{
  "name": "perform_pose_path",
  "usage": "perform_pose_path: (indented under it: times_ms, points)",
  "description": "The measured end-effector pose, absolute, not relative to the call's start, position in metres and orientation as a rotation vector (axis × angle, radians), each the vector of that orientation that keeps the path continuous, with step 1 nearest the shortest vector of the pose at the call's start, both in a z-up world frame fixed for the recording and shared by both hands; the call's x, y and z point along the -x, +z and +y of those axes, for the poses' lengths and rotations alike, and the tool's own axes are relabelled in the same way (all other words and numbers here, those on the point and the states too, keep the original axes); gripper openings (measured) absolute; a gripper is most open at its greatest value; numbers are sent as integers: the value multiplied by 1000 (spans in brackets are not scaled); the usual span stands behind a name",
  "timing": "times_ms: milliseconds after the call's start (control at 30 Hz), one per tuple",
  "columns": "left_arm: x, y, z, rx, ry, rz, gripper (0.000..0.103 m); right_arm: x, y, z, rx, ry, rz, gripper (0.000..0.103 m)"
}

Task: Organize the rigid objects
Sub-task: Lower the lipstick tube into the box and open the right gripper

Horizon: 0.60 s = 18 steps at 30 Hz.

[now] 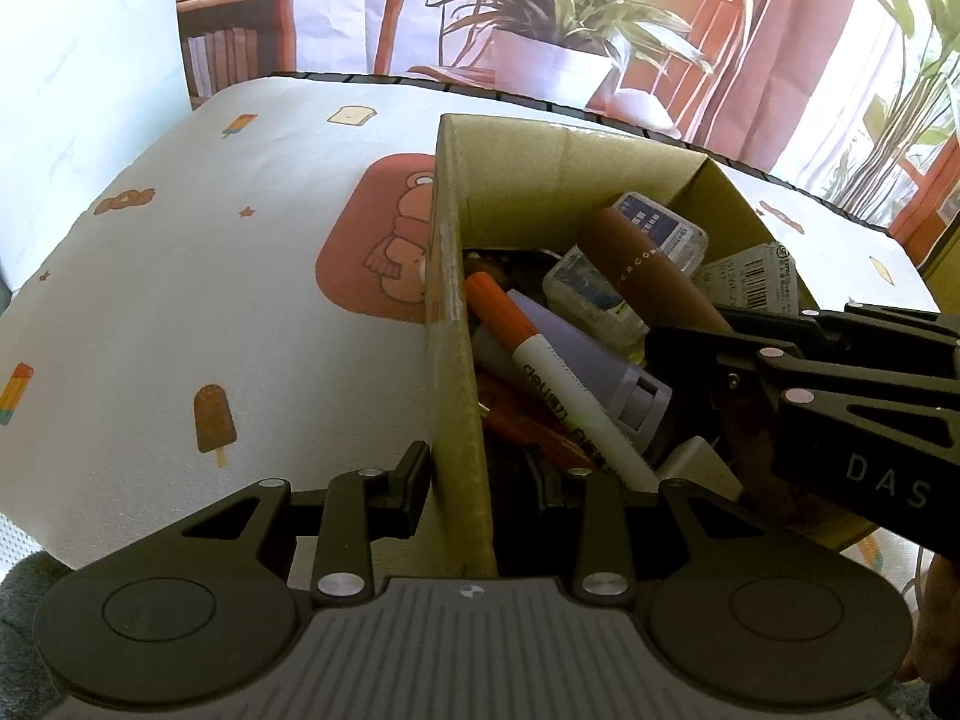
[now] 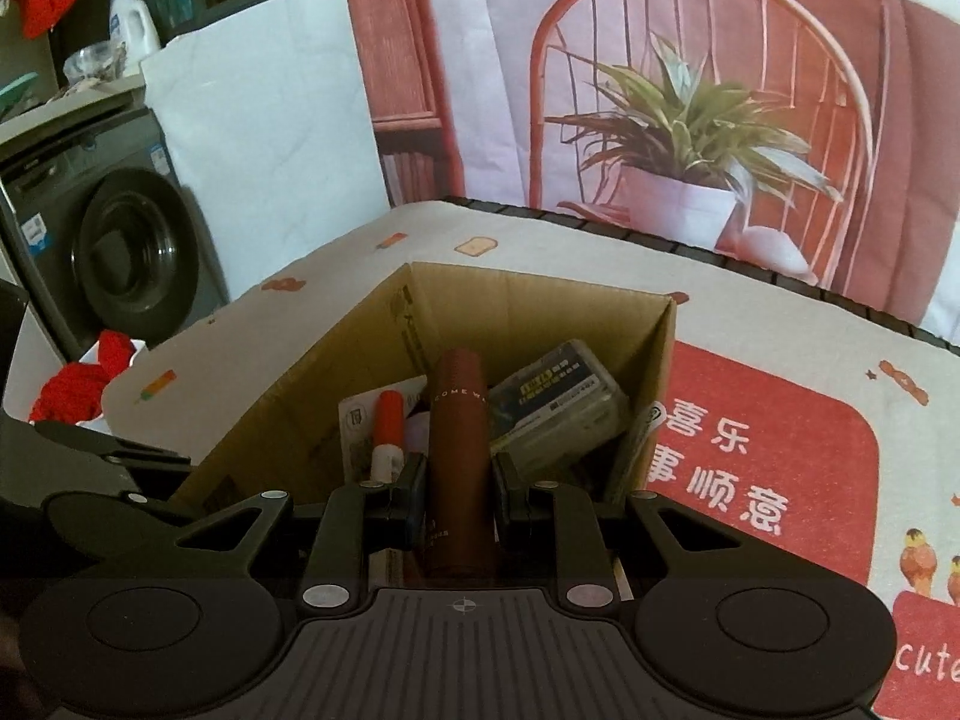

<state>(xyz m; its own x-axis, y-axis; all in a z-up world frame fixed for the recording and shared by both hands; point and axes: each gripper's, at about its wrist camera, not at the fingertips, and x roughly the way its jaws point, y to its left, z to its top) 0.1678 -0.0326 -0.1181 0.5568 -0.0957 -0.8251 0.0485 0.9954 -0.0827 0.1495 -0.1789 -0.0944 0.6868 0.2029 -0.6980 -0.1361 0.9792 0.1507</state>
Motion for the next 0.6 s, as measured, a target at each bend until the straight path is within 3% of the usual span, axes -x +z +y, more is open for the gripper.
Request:
perform_pose_path:
  times_ms: [467, 533, 600]
  points:
    - [-168, -118, -32, 53, -85, 977, 35, -152, -93, -182, -121, 216, 787, 28]
    - [-168, -118, -33, 51, -86, 977, 35, -150, -89, -184, -131, 218, 770, 34]
    - [-168, -117, -33, 49, -87, 977, 35, -146, -83, -185, -130, 205, 743, 52]
